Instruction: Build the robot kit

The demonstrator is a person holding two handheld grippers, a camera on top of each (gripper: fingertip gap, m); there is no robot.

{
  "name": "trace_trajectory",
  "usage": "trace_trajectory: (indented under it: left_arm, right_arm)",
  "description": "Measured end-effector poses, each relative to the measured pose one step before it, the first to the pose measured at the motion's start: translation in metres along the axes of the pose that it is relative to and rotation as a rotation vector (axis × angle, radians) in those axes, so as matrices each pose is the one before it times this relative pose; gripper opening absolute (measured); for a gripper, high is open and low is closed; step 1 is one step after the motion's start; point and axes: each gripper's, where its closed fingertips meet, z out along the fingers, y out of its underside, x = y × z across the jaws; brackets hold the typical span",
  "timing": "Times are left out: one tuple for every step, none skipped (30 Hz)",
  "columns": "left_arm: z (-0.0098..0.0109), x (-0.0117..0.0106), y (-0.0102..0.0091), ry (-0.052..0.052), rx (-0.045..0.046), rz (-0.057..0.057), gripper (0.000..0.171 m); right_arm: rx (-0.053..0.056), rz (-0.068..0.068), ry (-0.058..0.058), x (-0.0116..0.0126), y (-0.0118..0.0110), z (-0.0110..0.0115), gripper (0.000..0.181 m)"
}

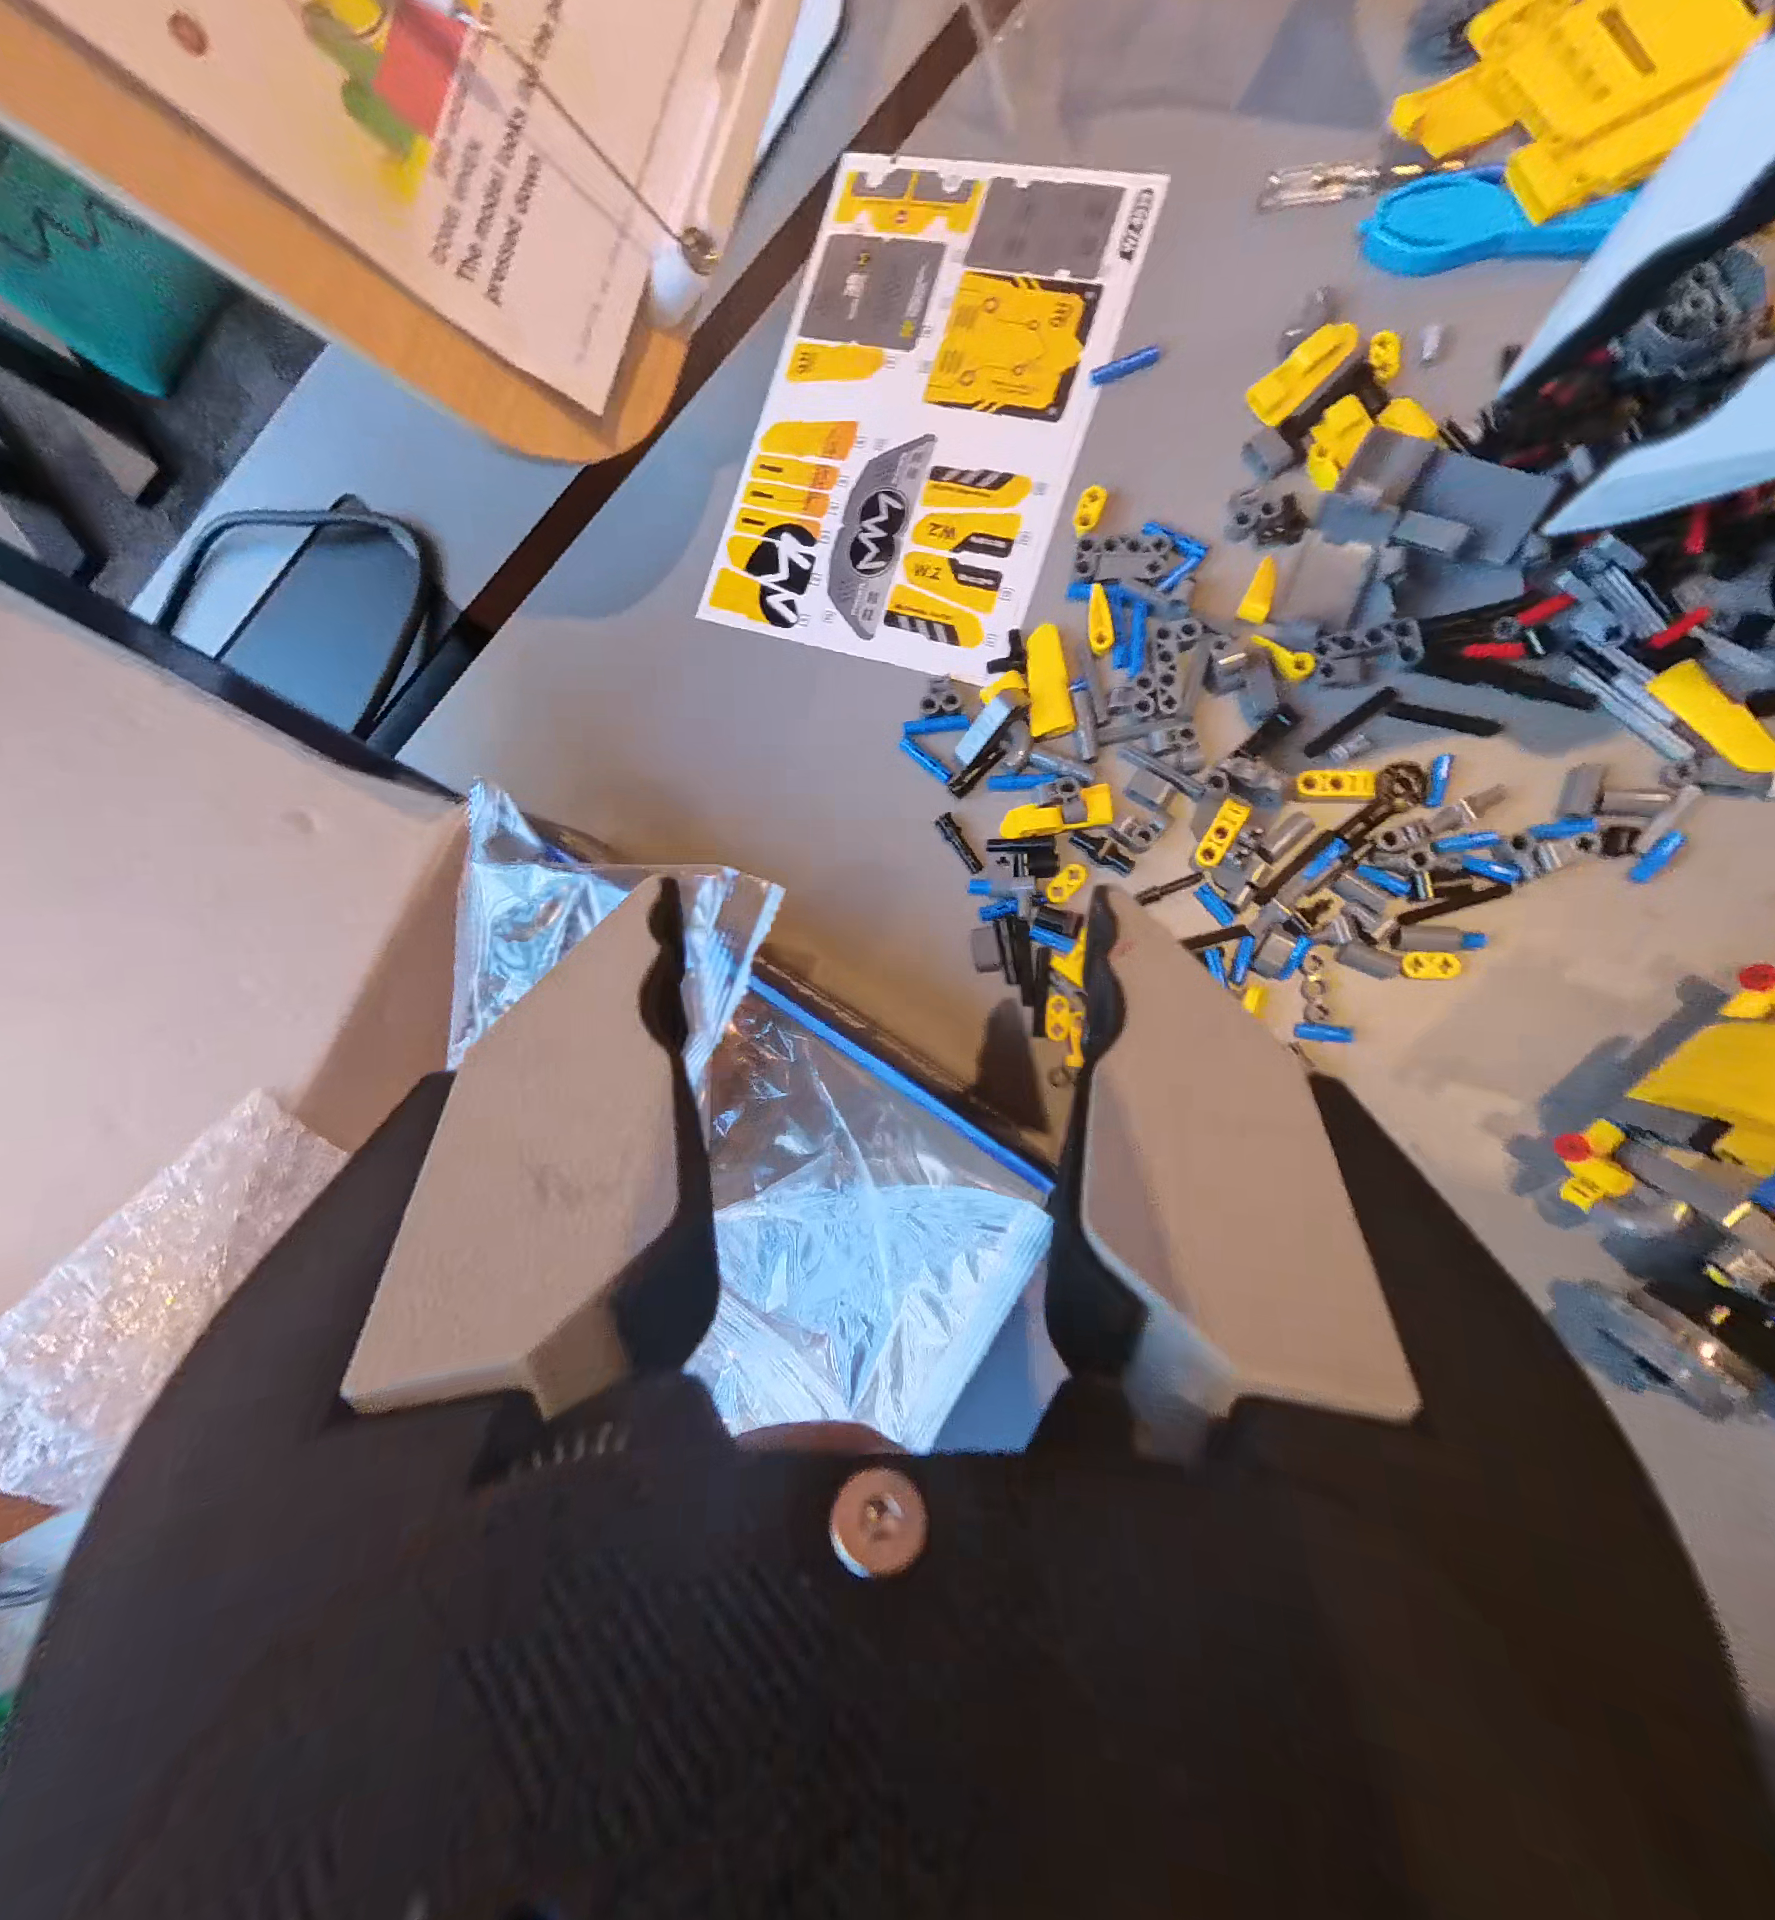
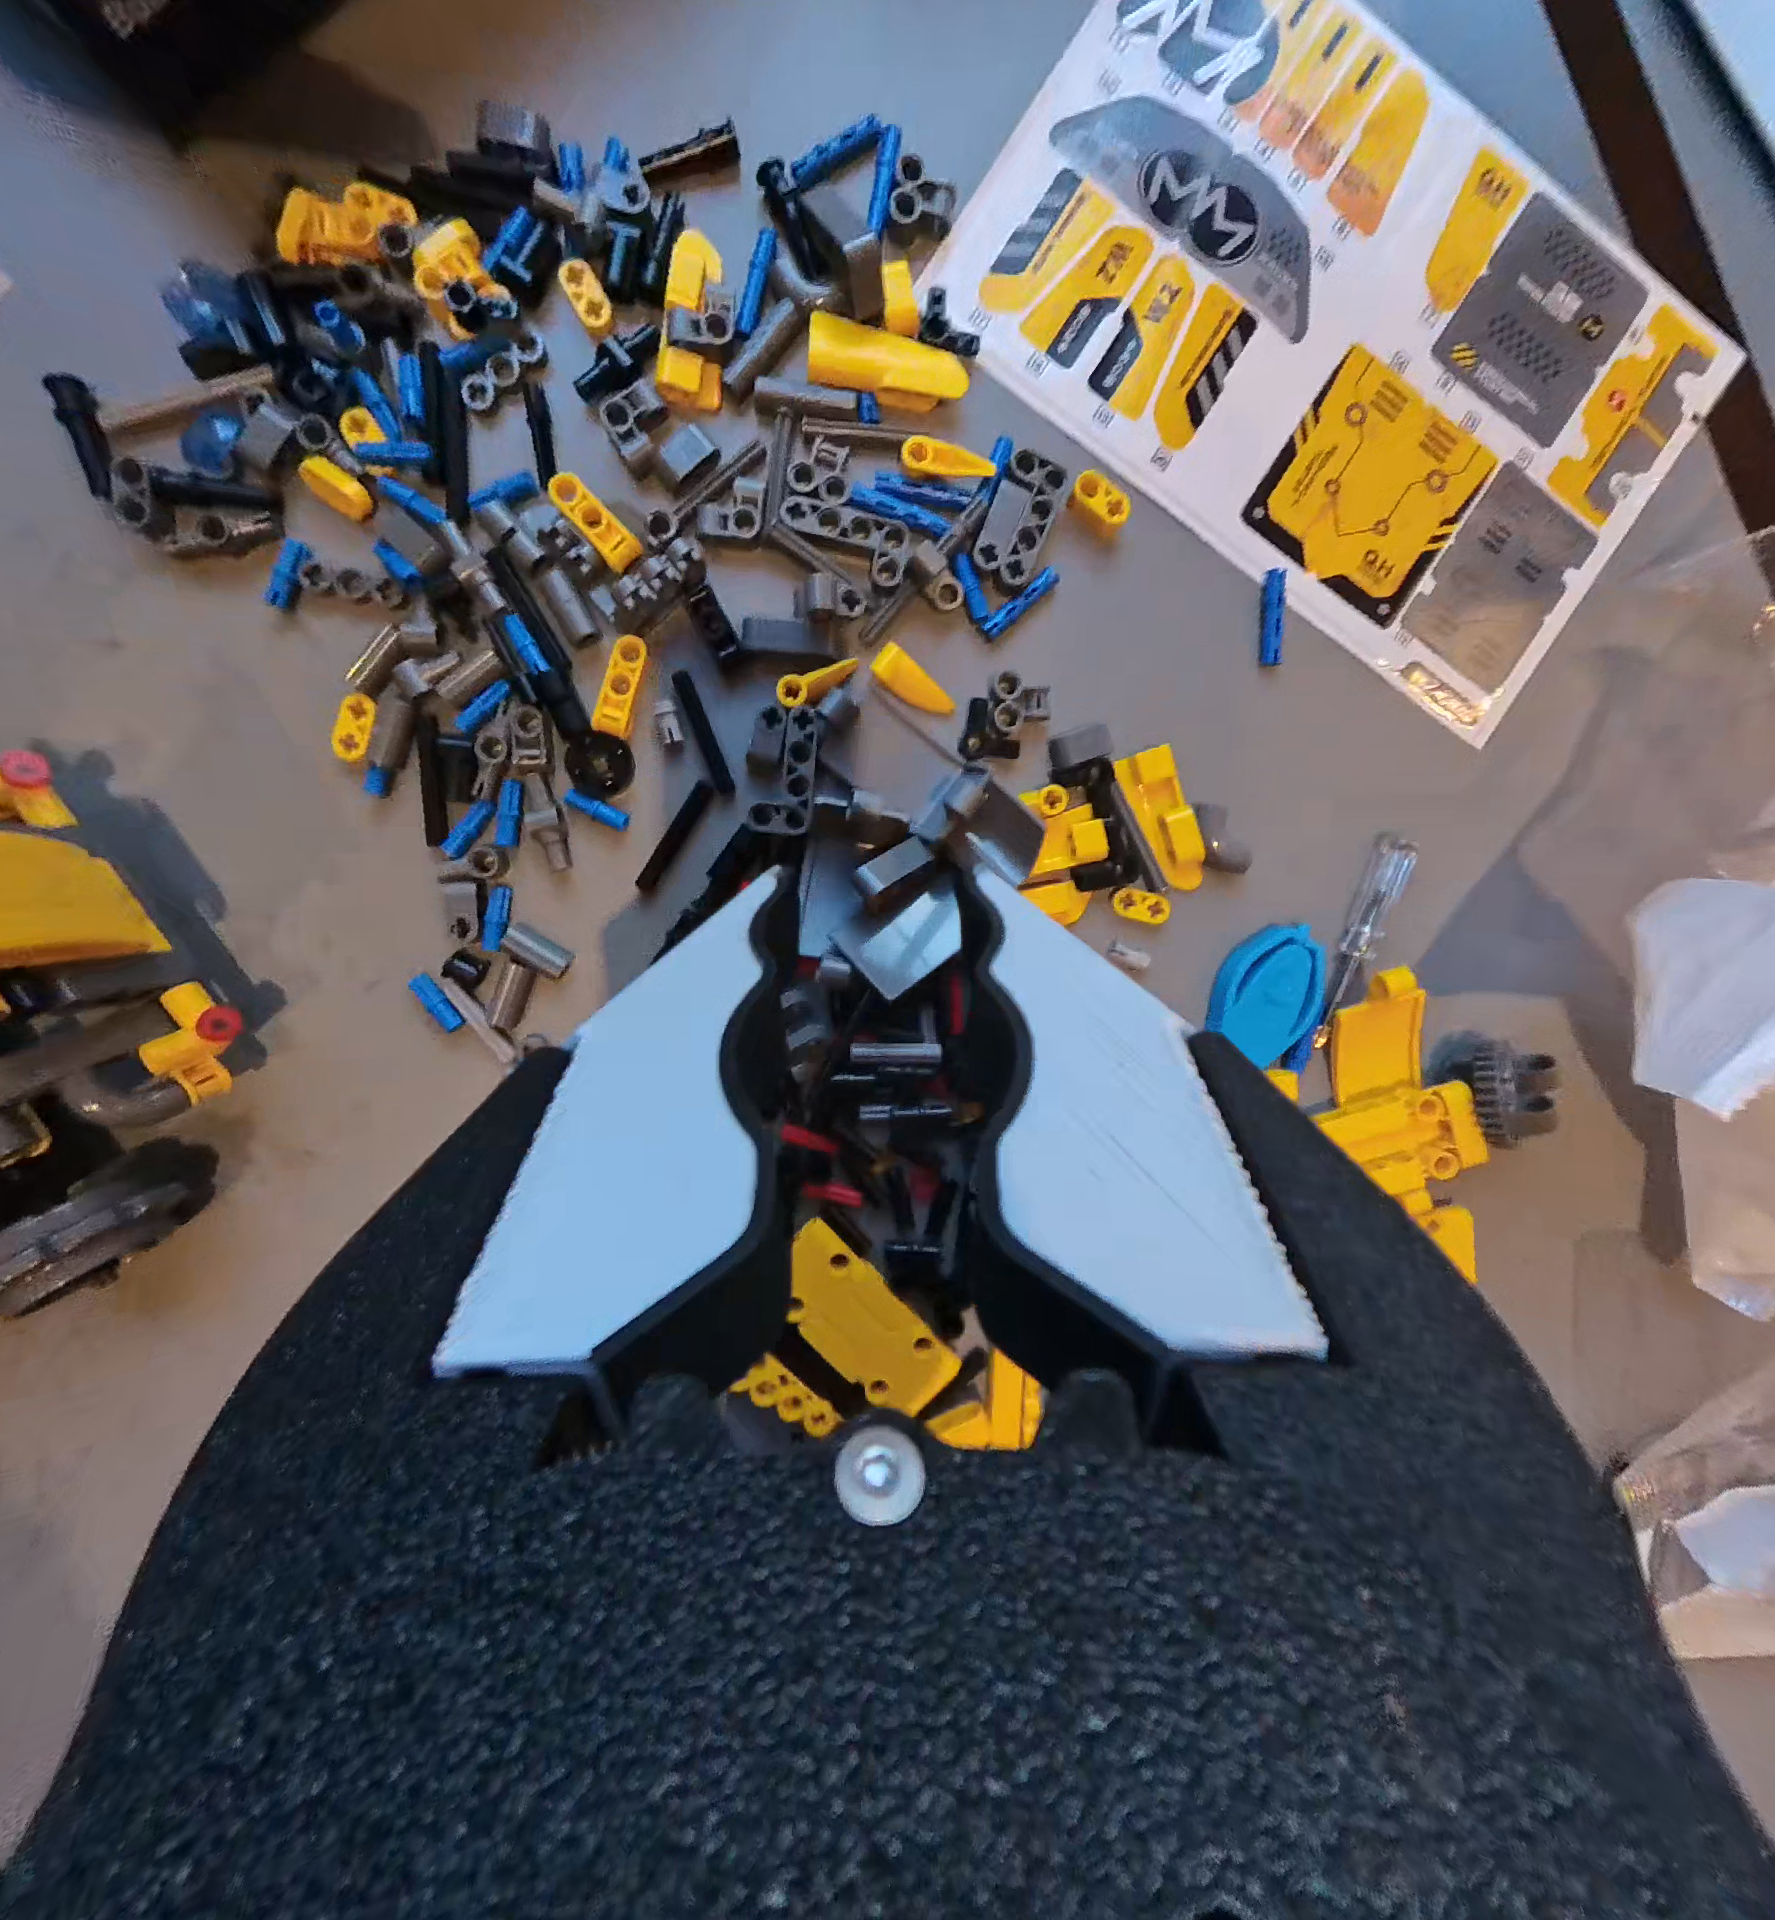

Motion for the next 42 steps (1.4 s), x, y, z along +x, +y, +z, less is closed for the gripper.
trace_trajectory:
  left_arm:
    - [-0.00012, -0.00369, -0.00115, -0.0055, 0.00589, -0.0207, 0.074]
    - [-0.00066, -0.00358, -0.00123, -0.0083, 0.00653, -0.0151, 0.074]
    - [-0.00137, -0.00351, -0.00170, -0.0107, 0.00954, -0.0137, 0.074]
    - [-0.00204, -0.00332, -0.00268, -0.0113, 0.01641, -0.0136, 0.073]
    - [-0.00258, -0.00255, -0.00345, -0.0077, 0.02105, -0.0124, 0.072]
    - [-0.00295, -0.00152, -0.00346, -0.0030, 0.02097, -0.0107, 0.068]
    - [-0.00295, -0.00145, -0.00344, -0.0054, 0.01909, -0.0099, 0.064]
    - [-0.00287, -0.00181, -0.00365, -0.0087, 0.01870, -0.0079, 0.060]
    - [-0.00261, -0.00139, -0.00375, -0.0086, 0.01982, -0.0087, 0.058]
    - [-0.00216, -0.00024, -0.00356, -0.0015, 0.01866, -0.0066, 0.058]
    - [-0.00160, 0.00038, -0.00285, 0.0013, 0.01516, -0.0044, 0.055]
    - [-0.00096, 0.00026, -0.00259, 0.0007, 0.01277, -0.0032, 0.053]
    - [-0.00038, 0.00025, -0.00195, 0.0007, 0.01026, -0.0036, 0.052]
    - [0.00025, 0.00021, -0.00111, 0.0012, 0.00501, -0.0026, 0.052]
    - [0.00057, -0.00003, -0.00056, 0.0003, 0.00155, -0.0014, 0.052]
    - [0.00075, -0.00033, -0.00003, -0.0014, -0.00053, 0.0003, 0.053]
    - [0.00058, -0.00012, 0.00029, -0.0015, -0.00201, 0.0009, 0.053]
    - [0.00044, -0.00006, 0.00028, -0.0004, -0.00181, 0.0011, 0.053]
    - [0.00014, 0.00013, -0.00011, 0.0004, 0.00104, 0.0006, 0.053]
    - [-0.00003, 0.00025, -0.00043, 0.0018, 0.00244, -0.0003, 0.053]
    - [-0.00012, 0.00041, -0.00014, 0.0033, 0.00151, -0.0002, 0.053]
    - [-0.00035, -0.00003, 0.00005, 0.0013, 0.00034, 0.0009, 0.053]
    - [-0.00044, -0.00028, -0.00007, -0.0005, 0.00103, 0.0011, 0.053]
    - [-0.00063, -0.00055, -0.00023, -0.0004, 0.00291, -0.0001, 0.053]
    - [-0.00085, -0.00064, -0.00043, 0.0004, 0.00389, -0.0017, 0.053]
    - [-0.00093, -0.00066, -0.00046, 0.0012, 0.00403, -0.0027, 0.053]
    - [-0.00093, -0.00073, -0.00047, -0.0002, 0.00384, -0.0031, 0.053]
    - [-0.00093, -0.00072, -0.00022, -0.0018, 0.00295, -0.0028, 0.053]
    - [-0.00096, -0.00037, -0.00001, -0.0012, 0.00103, -0.0012, 0.053]
    - [-0.00109, -0.00015, 0.00052, -0.0009, -0.00046, 0.0013, 0.054]
    - [-0.00142, -0.00048, 0.00068, -0.0021, -0.00072, 0.0030, 0.054]
    - [-0.00193, -0.00128, 0.00061, -0.0046, 0.00073, 0.0019, 0.054]
    - [-0.00243, -0.00186, 0.00032, -0.0056, 0.00339, -0.0014, 0.054]
    - [-0.00287, -0.00221, 0.00004, -0.0044, 0.00575, -0.0053, 0.054]
    - [-0.00293, -0.00220, 0.00003, -0.0024, 0.00602, -0.0074, 0.054]
    - [-0.00281, -0.00221, 0.00004, -0.0023, 0.00563, -0.0061, 0.055]
    - [-0.00264, -0.00231, -0.00008, -0.0040, 0.00574, -0.0040, 0.055]
    - [-0.00232, -0.00221, -0.00017, -0.0045, 0.00606, -0.0041, 0.055]
    - [-0.00205, -0.00158, -0.00028, -0.0023, 0.00516, -0.0043, 0.055]
    - [-0.00167, -0.00104, -0.00039, 0.0002, 0.00513, -0.0034, 0.055]
    - [-0.00126, -0.00047, -0.00019, 0.0017, 0.00364, -0.0017, 0.055]
    - [-0.00096, -0.00056, 0.00007, -0.0003, 0.00160, -0.0005, 0.055]
  right_arm:
    - [0.0105, 0.0067, 0.0108, 0.00354, -0.00118, 0.00011, 0.029]
    - [0.0081, 0.0112, 0.0127, 0.00468, 0.00034, 0.00056, 0.029]
    - [0.0023, 0.0163, 0.0080, 0.00443, 0.00219, 0.00081, 0.029]
    - [-0.0057, 0.0168, 0.0056, 0.00388, 0.00417, 0.00099, 0.028]
    - [-0.0109, 0.0116, 0.0105, 0.00427, 0.00550, 0.00065, 0.027]
    - [-0.0083, 0.0072, 0.0130, 0.00427, 0.00506, 0.00027, 0.026]
    - [0.0023, 0.0053, 0.0041, 0.00209, 0.00308, -0.00004, 0.025]
    - [0.0142, 0.0066, -0.0095, -0.00067, 0.00081, 0.00009, 0.022]
    - [0.0182, 0.0073, -0.0208, -0.00293, -0.00066, 0.00085, 0.019]
    - [0.0148, 0.0014, -0.0247, -0.00437, -0.00107, 0.00183, 0.018]
    - [0.0136, -0.0102, -0.0212, -0.00486, -0.00177, 0.00270, 0.018]
    - [0.0140, -0.0203, -0.0213, -0.00602, -0.00263, 0.00312, 0.018]
    - [0.0148, -0.0252, -0.0279, -0.00766, -0.00376, 0.00339, 0.019]
    - [0.0161, -0.0239, -0.0241, -0.00690, -0.00467, 0.00373, 0.019]
    - [0.0080, -0.0182, -0.0061, -0.00273, -0.00392, 0.00434, 0.019]
    - [-0.0119, -0.0125, 0.0121, 0.00171, -0.00084, 0.00449, 0.020]
    - [-0.0233, -0.0069, 0.0203, 0.00432, 0.00146, 0.00448, 0.020]
    - [-0.0220, -0.0012, 0.0111, 0.00360, 0.00205, 0.00381, 0.019]
    - [-0.0212, 0.0029, -0.0099, 0.00041, 0.00273, 0.00305, 0.012]
    - [-0.0232, 0.0062, -0.0199, -0.00098, 0.00380, 0.00208, 0.001]
    - [-0.0261, 0.0118, -0.0072, 0.00102, 0.00482, 0.00101, 0.000]
    - [-0.0251, 0.0152, 0.0086, 0.00292, 0.00512, -0.00068, 0.000]
    - [-0.0126, 0.0104, 0.0090, 0.00191, 0.00356, -0.00245, 0.000]
    - [0.0025, 0.0035, -0.0041, -0.00121, 0.00124, -0.00365, 0.000]
    - [0.0139, 0.0005, -0.0091, -0.00253, -0.00118, -0.00393, 0.001]
    - [0.0214, -0.0011, -0.0039, -0.00167, -0.00367, -0.00316, 0.006]
    - [0.0220, -0.0063, -0.0020, -0.00138, -0.00512, -0.00151, 0.012]
    - [0.0164, -0.0141, -0.0016, -0.00152, -0.00512, 0.00075, 0.017]
    - [0.0017, -0.0149, 0.0016, -0.00096, -0.00317, 0.00286, 0.019]
    - [-0.0171, -0.0106, 0.0041, -0.00033, -0.00052, 0.00453, 0.020]
    - [-0.0256, -0.0088, 0.0047, -0.00006, 0.00093, 0.00525, 0.022]
    - [-0.0226, -0.0082, 0.0042, -0.00028, 0.00110, 0.00509, 0.023]
    - [-0.0163, -0.0085, 0.0019, -0.00079, 0.00079, 0.00399, 0.023]
    - [-0.0058, -0.0094, 0.0015, -0.00101, 0.00001, 0.00254, 0.021]
    - [0.0053, -0.0076, 0.0025, -0.00060, -0.00106, 0.00097, 0.016]
    - [0.0085, -0.0008, 0.0022, 0.00002, -0.00121, 0.00002, 0.015]
    - [0.0057, 0.0038, -0.0004, -0.00007, -0.00066, -0.00088, 0.011]
    - [0.0078, 0.0029, -0.0021, -0.00044, -0.00105, -0.00183, 0.009]
    - [0.0113, 0.0027, -0.0028, -0.00092, -0.00158, -0.00263, 0.009]
    - [0.0135, 0.0035, -0.0033, -0.00137, -0.00183, -0.00323, 0.009]
    - [0.0145, 0.0040, -0.0012, -0.00115, -0.00167, -0.00358, 0.009]
    - [0.0131, 0.0040, 0.0003, -0.00096, -0.00130, -0.00347, 0.009]
